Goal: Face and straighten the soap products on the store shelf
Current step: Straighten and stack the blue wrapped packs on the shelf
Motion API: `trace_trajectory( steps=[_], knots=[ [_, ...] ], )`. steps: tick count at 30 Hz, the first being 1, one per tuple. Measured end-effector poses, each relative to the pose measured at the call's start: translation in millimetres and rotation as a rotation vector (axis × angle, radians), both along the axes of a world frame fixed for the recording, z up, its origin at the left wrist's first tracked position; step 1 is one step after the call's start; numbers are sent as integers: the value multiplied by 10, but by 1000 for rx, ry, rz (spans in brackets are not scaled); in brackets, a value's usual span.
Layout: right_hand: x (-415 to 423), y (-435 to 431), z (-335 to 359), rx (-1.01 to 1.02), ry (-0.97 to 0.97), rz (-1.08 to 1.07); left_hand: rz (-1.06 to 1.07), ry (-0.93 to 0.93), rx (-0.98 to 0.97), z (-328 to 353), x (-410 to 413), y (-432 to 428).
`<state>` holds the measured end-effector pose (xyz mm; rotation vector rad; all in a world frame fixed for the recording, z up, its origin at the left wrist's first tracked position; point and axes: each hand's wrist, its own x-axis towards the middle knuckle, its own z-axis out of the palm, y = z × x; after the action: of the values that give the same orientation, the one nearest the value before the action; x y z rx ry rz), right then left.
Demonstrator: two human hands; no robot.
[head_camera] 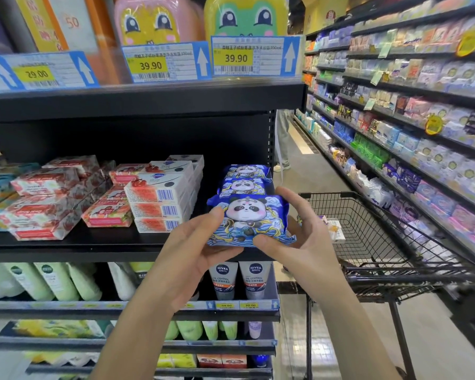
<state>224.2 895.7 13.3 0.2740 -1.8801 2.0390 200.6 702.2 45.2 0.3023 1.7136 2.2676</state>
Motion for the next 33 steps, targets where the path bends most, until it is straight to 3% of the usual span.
trace_trajectory(
  steps=[7,15,20,27,33],
  knots=[
    [-50,29,11,150,53,87,80,15,41,-41,-11,0],
    [-134,93,245,812,111,-95,181,85,-16,-75,-40,-35],
    [-260,27,346,999,234,-158,181,118,16,-55,-73,-102],
    [-382,-154,463,974,355,-206,132,172,-50,-14,-172,-379],
    [-563,-346,678,776,136,-169,184,342,-282,-126,-302,-687]
  ],
)
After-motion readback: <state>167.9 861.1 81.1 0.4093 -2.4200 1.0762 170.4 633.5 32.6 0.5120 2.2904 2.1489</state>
